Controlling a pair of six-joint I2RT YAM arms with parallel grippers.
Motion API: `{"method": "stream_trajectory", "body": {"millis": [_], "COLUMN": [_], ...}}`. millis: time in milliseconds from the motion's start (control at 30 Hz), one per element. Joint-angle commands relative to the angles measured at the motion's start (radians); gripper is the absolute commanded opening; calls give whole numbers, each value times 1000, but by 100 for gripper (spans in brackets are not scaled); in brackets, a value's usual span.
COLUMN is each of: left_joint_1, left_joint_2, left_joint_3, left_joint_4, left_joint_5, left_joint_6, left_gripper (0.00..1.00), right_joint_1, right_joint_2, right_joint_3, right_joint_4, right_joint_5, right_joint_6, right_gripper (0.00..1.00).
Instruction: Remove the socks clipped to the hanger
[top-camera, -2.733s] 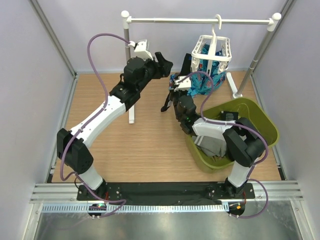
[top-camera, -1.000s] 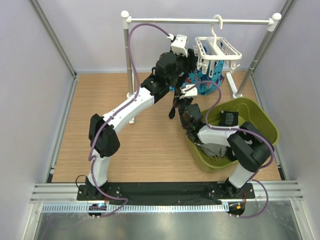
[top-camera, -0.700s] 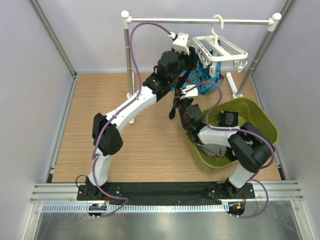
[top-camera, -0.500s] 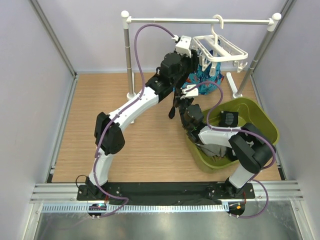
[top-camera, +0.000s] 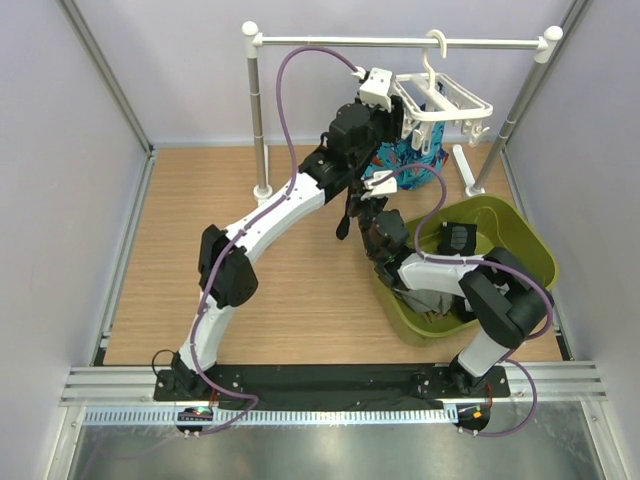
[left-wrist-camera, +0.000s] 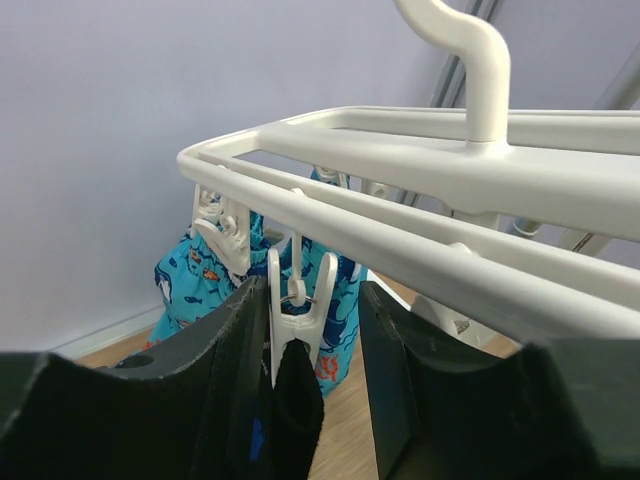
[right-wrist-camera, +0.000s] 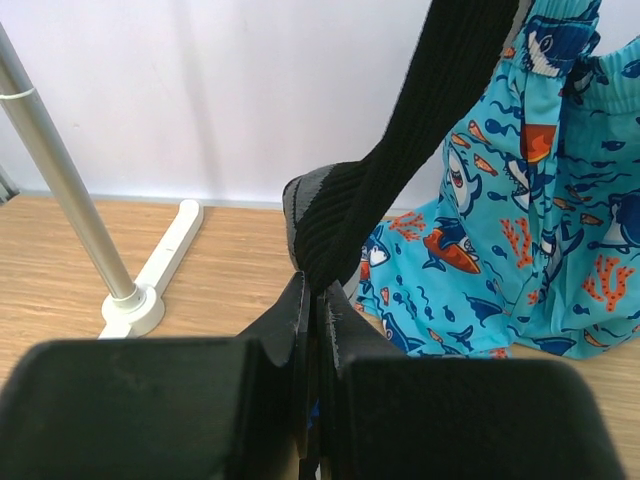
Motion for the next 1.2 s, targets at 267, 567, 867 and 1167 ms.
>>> {"method": "stream_trajectory", "body": {"millis": [267, 567, 867, 1167], "left_joint_1": [-6, -9, -8, -9], "left_joint_2": [39, 48, 62, 47], "left_joint_3": [71, 91, 114, 104], "left_joint_4": [16, 29, 18, -4], "left_joint_5": [-42, -68, -63, -51], "left_joint_6": [30, 19, -7, -50], "left_gripper": [41, 36, 1, 0], "right_joint_1": [12, 16, 16, 16], "right_joint_2": [-59, -51, -57, -59], "right_joint_3": [-2, -4, -7, -7], "right_joint_4": [64, 64, 59, 61], "right_joint_5": [-18, -8, -2, 11], "right_joint_6": [17, 8, 2, -1], "right_gripper": [1, 1, 1, 1]}}
